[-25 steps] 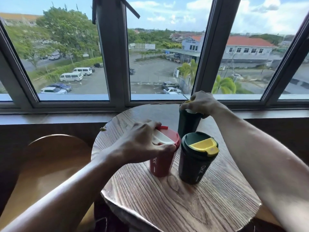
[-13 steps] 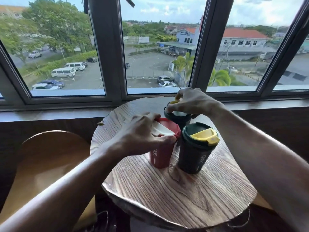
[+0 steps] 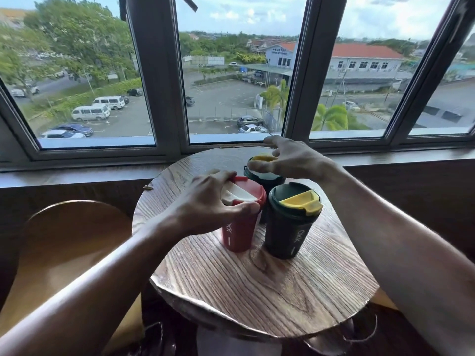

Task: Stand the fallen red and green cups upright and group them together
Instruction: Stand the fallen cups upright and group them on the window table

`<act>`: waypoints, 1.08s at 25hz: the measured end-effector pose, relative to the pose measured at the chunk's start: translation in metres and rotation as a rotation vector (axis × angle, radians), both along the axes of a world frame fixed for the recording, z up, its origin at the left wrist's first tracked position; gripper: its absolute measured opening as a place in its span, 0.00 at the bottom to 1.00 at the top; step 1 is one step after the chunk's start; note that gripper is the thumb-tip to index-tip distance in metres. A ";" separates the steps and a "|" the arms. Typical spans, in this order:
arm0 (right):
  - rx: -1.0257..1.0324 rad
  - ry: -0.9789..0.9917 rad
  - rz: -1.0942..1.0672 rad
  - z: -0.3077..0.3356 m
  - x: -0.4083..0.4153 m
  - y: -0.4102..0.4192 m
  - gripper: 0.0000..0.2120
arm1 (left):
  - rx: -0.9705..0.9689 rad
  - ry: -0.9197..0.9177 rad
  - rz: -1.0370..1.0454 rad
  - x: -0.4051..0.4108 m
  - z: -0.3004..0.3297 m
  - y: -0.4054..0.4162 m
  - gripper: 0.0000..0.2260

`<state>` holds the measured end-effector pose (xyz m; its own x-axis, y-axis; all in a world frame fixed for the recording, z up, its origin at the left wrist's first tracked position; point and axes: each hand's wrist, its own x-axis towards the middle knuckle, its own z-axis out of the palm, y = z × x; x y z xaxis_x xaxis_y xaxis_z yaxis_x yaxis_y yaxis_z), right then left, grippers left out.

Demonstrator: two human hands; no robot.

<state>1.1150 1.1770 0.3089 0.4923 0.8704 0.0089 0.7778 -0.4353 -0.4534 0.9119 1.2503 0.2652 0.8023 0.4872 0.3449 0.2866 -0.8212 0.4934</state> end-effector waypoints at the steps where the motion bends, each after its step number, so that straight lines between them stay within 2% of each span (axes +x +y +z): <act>1: 0.059 -0.001 -0.022 0.001 0.001 -0.006 0.45 | -0.004 0.012 0.006 -0.001 -0.001 0.001 0.39; 4: 0.201 0.022 -0.038 0.007 -0.004 -0.038 0.40 | -0.055 0.026 0.014 -0.004 -0.002 0.003 0.46; 11: -0.028 -0.050 0.098 -0.011 -0.032 -0.100 0.50 | -0.064 0.035 -0.014 -0.008 0.004 -0.003 0.47; 16: 0.075 -0.077 0.024 -0.022 -0.036 -0.105 0.43 | -0.120 -0.005 -0.023 -0.008 0.002 0.000 0.45; 21: 0.150 -0.012 0.026 -0.025 -0.027 -0.101 0.41 | -0.262 -0.047 -0.018 -0.006 -0.004 0.008 0.42; 27: 0.092 0.241 0.160 -0.023 -0.011 -0.097 0.43 | -0.415 -0.039 -0.091 -0.008 -0.006 0.019 0.40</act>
<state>1.1038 1.0803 0.2862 0.3462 0.9381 -0.0089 0.6987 -0.2642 -0.6648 0.9036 1.2695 0.2593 0.8386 0.5191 0.1650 0.1972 -0.5716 0.7965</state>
